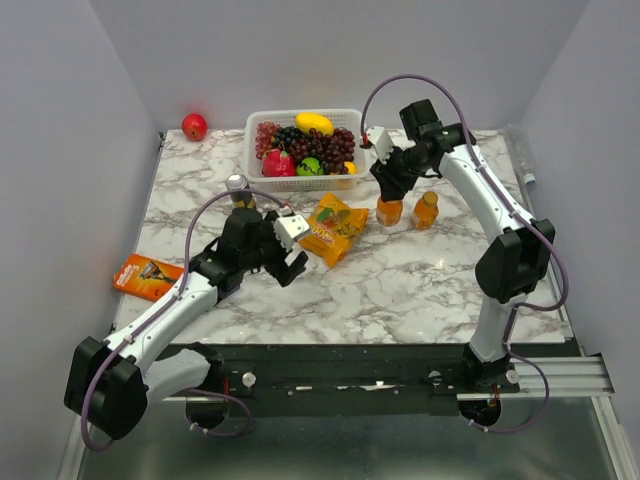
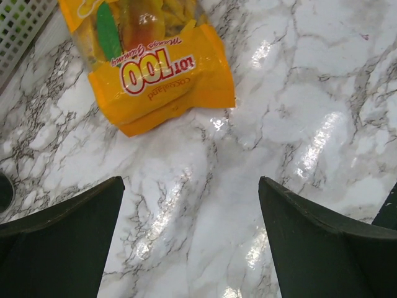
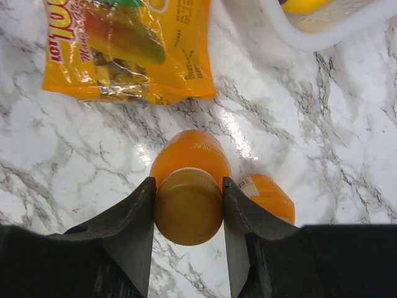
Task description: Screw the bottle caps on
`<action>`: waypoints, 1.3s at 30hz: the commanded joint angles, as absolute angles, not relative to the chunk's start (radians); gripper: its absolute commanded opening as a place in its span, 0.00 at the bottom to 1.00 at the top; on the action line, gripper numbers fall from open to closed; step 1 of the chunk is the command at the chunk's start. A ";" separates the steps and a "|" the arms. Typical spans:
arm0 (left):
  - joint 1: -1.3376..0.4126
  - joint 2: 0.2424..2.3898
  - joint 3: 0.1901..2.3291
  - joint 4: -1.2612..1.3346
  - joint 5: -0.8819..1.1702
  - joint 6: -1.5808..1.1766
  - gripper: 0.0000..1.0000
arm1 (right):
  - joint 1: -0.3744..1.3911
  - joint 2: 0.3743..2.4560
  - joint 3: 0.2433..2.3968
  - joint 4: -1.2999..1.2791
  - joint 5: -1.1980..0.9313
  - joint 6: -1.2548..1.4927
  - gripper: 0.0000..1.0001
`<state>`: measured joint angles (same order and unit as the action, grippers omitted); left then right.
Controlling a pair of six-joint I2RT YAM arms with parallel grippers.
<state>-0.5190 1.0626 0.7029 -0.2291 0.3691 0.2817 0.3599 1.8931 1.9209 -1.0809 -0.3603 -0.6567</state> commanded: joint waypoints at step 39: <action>-0.379 1.204 0.802 -0.232 0.445 0.331 0.99 | 0.304 1.977 1.750 -0.827 -0.376 -0.683 0.54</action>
